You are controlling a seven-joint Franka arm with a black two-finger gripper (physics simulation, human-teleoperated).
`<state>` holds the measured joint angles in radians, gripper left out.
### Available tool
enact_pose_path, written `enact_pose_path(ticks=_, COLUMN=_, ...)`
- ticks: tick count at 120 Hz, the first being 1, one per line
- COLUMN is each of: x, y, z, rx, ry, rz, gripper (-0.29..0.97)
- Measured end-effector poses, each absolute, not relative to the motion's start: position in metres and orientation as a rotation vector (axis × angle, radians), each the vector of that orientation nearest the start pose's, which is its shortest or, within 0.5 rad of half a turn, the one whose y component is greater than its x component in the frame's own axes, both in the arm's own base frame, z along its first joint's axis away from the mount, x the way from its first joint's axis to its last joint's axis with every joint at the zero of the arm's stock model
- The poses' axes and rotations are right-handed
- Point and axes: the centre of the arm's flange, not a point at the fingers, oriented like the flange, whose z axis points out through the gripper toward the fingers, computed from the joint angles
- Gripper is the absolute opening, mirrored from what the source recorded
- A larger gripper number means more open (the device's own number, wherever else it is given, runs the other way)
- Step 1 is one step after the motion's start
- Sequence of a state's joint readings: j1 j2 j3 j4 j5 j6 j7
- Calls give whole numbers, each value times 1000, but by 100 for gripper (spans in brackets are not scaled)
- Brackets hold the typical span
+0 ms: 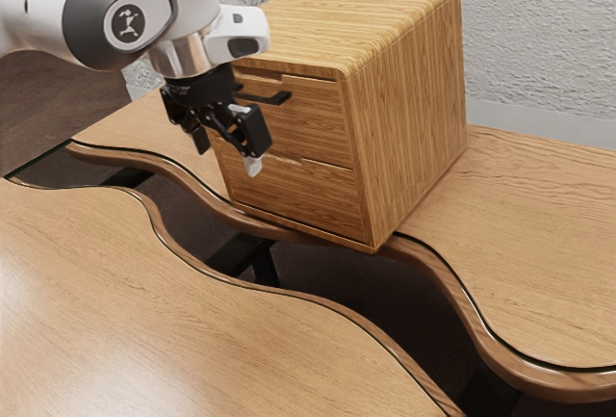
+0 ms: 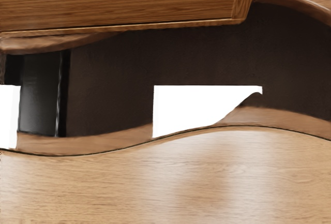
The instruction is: Pull the drawer handle with one arm to open the drawer
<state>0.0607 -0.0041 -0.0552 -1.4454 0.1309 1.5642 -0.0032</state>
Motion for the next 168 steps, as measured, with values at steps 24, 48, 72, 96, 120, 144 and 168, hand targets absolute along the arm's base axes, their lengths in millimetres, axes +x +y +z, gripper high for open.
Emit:
enact_pose_path(ticks=24, x=523, y=29, z=758, rx=-2963, ry=-80, rz=-377, gripper=68)
enact_pose_path(ticks=48, x=494, y=100, z=789, rx=-2921, ry=-300, rz=-401, gripper=68)
enact_pose_path(ticks=72, x=494, y=103, z=780, rx=-2933, ry=-288, rz=-347, gripper=68)
enact_pose_path(ticks=96, x=420, y=44, z=711, rx=-3050, ry=-89, rz=-47, gripper=68)
enact_pose_path(ticks=120, x=411, y=7, z=682, rx=-2981, ry=390, rz=-35, gripper=68)
enact_pose_path(ticks=144, x=439, y=17, z=686, rx=-2844, ry=794, rz=-89, gripper=68)
enact_pose_path(ticks=168, x=459, y=35, z=690, rx=-2706, ry=1125, rz=-208, gripper=68)
